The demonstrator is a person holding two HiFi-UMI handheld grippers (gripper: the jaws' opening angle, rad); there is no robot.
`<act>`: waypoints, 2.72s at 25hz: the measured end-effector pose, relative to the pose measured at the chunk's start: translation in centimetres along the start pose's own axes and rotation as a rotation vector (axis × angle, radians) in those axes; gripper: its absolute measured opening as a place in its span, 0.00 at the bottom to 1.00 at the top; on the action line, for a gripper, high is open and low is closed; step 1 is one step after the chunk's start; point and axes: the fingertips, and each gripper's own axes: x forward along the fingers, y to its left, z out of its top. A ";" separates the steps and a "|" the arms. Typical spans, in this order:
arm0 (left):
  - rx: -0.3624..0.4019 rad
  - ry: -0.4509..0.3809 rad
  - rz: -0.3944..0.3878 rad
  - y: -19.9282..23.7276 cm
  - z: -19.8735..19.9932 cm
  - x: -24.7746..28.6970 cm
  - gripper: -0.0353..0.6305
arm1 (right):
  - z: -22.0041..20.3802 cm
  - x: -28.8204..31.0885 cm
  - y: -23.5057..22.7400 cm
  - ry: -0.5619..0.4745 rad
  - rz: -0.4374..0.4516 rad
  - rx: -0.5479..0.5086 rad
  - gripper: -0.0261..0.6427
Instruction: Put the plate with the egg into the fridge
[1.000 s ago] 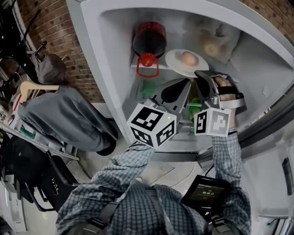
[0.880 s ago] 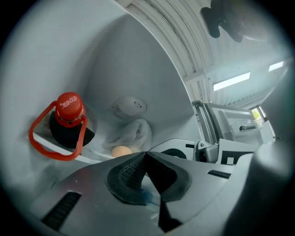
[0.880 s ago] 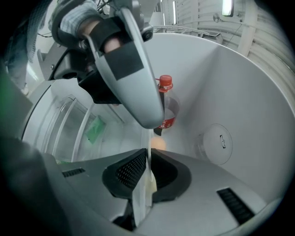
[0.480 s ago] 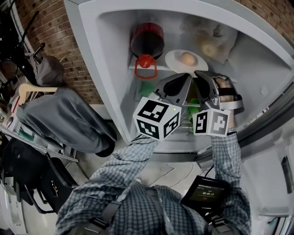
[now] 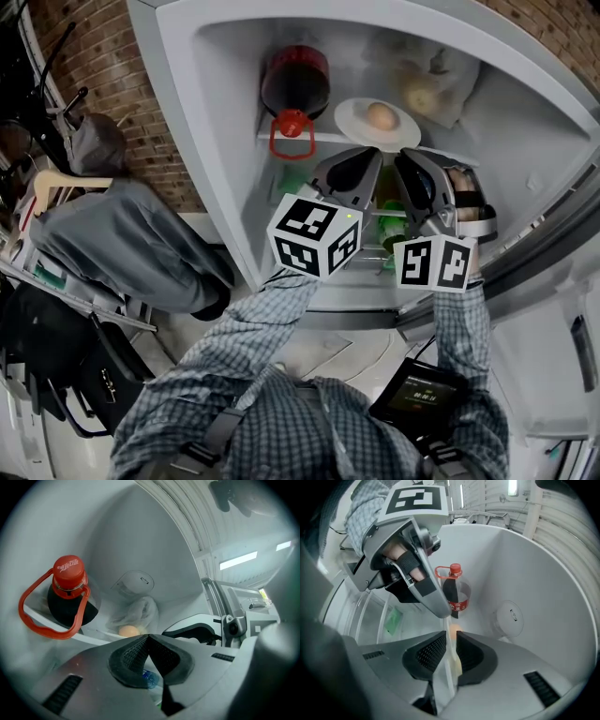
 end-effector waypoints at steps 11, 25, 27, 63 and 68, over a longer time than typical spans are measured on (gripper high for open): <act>-0.020 0.017 -0.030 -1.3 -2.1 -3.9 0.06 | 1.0 -3.5 1.6 -0.179 -0.015 0.497 0.11; -0.107 0.223 0.071 -1.1 -12.9 -11.8 0.06 | -0.3 -7.8 14.0 -0.136 0.084 1.108 0.11; -0.119 0.246 0.092 -0.7 -14.0 -12.9 0.06 | 0.7 -8.4 14.8 -0.163 0.097 1.166 0.11; -0.234 0.349 0.110 -0.6 -19.1 -17.2 0.06 | 6.6 -9.2 21.1 -0.195 0.319 1.182 0.05; -0.246 0.350 0.121 -0.2 -19.2 -17.5 0.06 | 6.8 -9.1 21.3 -0.192 0.331 1.166 0.05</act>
